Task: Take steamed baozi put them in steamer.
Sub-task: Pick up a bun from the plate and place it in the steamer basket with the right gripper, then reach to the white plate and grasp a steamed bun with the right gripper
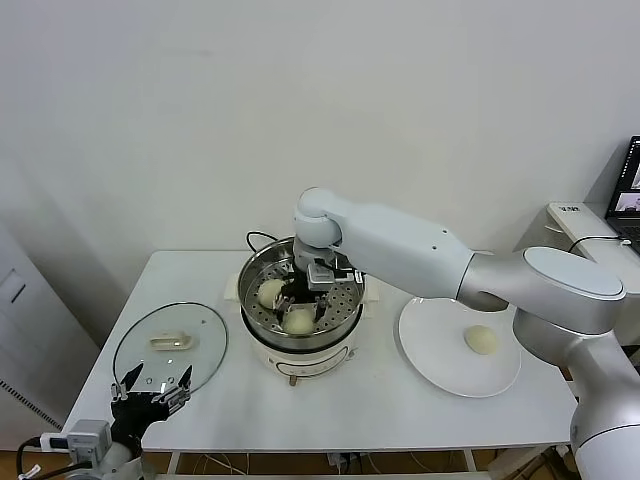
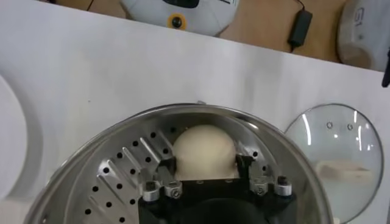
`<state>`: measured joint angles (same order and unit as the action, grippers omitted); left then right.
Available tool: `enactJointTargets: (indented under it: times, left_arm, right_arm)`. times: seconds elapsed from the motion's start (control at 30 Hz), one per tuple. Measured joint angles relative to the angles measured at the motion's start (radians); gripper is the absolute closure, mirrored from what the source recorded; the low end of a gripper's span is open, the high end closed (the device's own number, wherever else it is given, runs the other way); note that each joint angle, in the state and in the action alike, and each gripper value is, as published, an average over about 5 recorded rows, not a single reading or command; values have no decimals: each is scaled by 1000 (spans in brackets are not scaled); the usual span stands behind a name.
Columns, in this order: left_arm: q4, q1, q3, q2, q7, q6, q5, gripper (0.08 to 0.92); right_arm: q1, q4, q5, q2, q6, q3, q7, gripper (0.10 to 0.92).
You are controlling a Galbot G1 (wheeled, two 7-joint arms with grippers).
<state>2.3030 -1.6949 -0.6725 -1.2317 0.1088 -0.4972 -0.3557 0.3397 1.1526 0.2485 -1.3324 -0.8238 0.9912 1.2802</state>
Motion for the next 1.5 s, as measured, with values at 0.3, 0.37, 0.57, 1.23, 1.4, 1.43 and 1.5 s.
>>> enactJointTargets:
  times: [0.3, 0.37, 0.57, 1.23, 1.4, 1.43, 1.5]
  left_arm:
    - [0, -3, -7, 5, 0, 1, -1, 177]
    - [0, -5, -9, 6, 0, 1, -1, 177]
    - [0, -7, -10, 7, 0, 1, -3, 177]
    - [0, 2, -12, 6, 0, -6, -11, 177]
    - [0, 6, -11, 4, 0, -9, -11, 177]
    - [0, 6, -10, 3, 0, -9, -11, 177]
    - [0, 7, -10, 3, 0, -9, -11, 177]
  right_arm:
    - [36, -85, 3, 0, 0, -84, 2, 203]
    - [51, -122, -8, 6, 0, -104, 8, 203]
    - [100, -234, -79, 52, 7, -132, 39, 203]
    - [98, -390, -232, 371, 419, -79, 120, 203]
    - [58, -373, -241, 450, 470, -74, 109, 203]
    - [49, -369, -243, 464, 478, -74, 106, 203]
    - [29, -360, -243, 492, 490, -76, 98, 203]
